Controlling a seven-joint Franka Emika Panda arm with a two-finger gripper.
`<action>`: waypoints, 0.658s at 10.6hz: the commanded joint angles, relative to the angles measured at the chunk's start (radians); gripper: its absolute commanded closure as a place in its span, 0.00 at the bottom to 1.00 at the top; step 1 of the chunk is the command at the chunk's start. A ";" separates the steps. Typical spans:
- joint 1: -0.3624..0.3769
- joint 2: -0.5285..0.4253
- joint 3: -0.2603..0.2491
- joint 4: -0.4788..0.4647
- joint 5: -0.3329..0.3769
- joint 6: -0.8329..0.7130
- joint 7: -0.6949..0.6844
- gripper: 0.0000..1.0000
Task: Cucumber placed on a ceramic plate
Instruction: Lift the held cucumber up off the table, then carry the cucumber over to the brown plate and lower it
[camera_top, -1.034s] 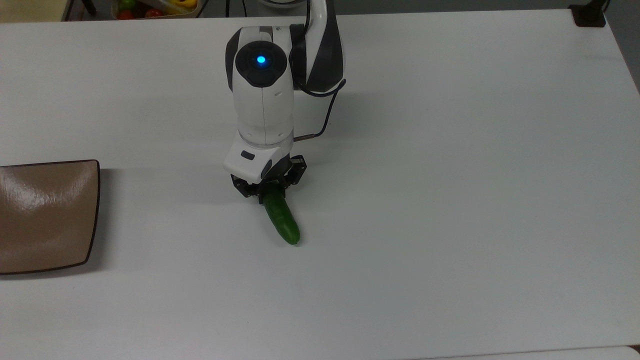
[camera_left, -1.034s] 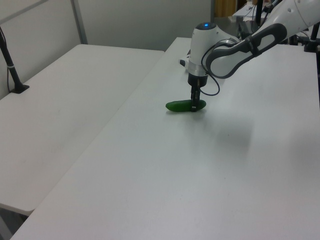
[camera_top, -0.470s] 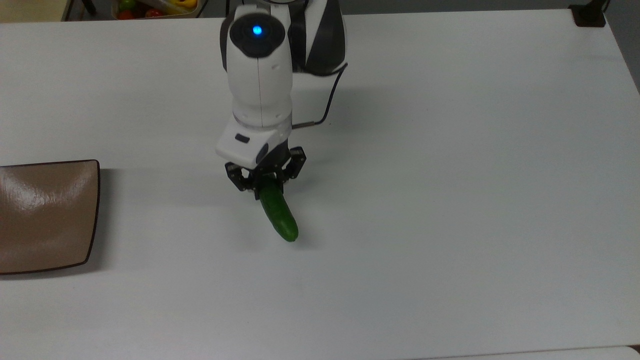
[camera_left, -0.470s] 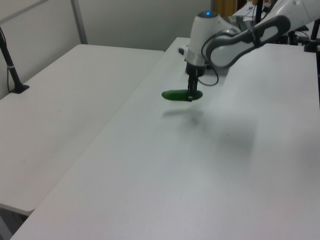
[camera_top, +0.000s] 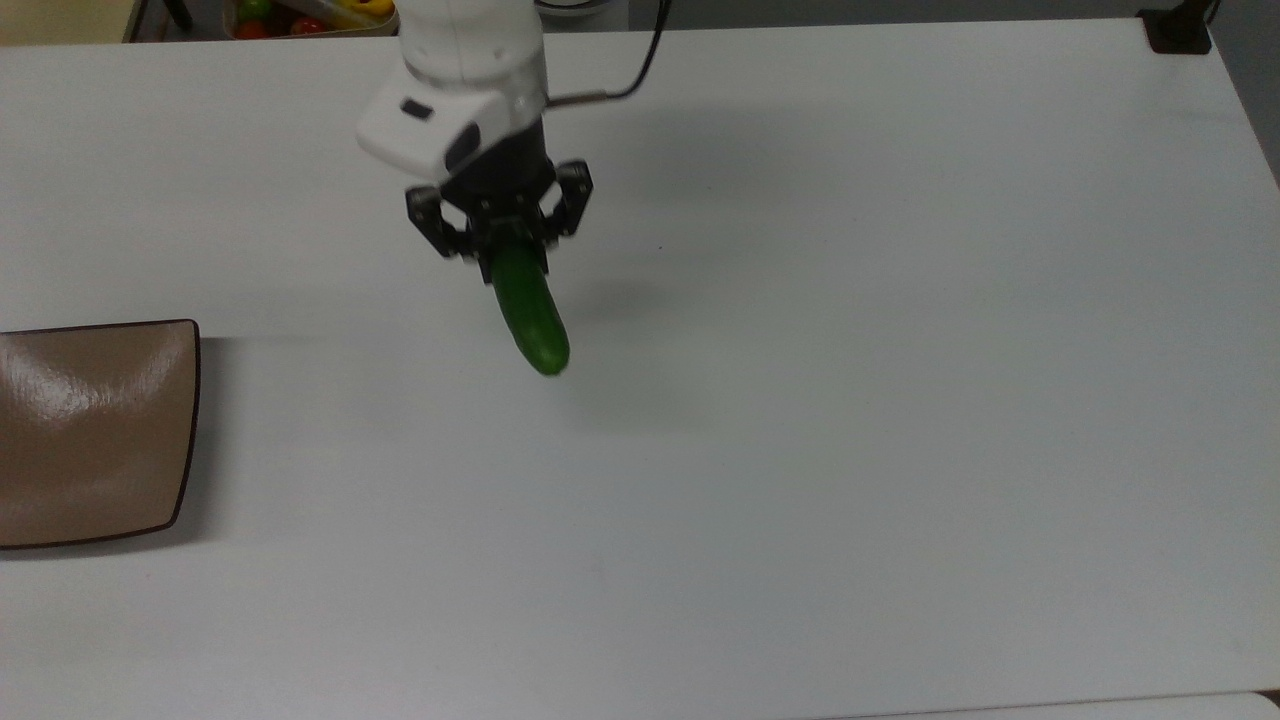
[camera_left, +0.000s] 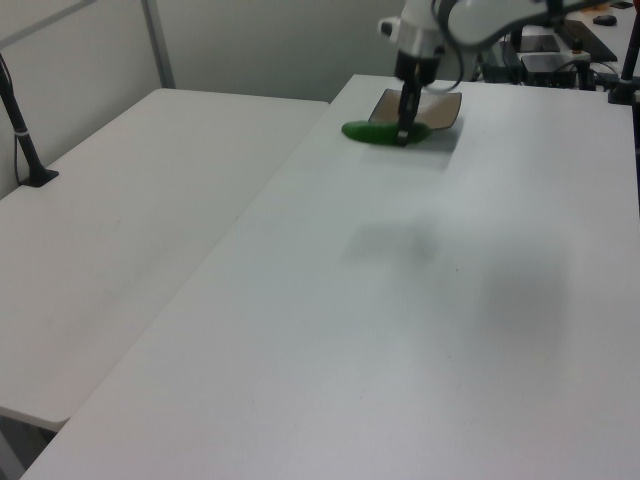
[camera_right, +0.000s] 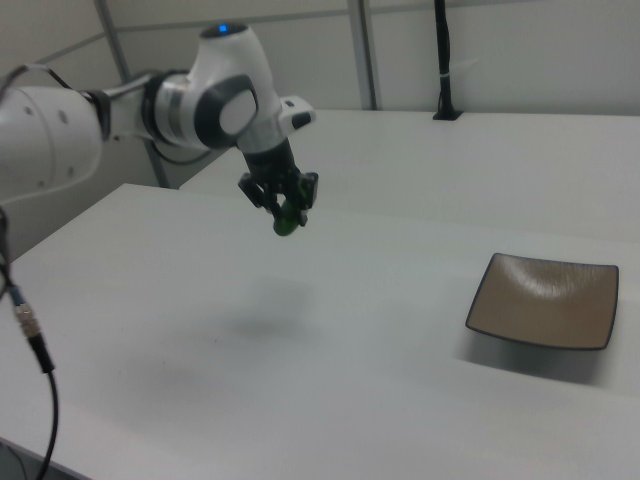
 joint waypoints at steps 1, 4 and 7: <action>-0.035 -0.163 -0.007 -0.035 0.032 -0.184 0.009 0.85; -0.072 -0.230 -0.012 -0.061 0.053 -0.233 0.009 0.85; -0.118 -0.230 -0.013 -0.060 0.058 -0.226 0.001 0.85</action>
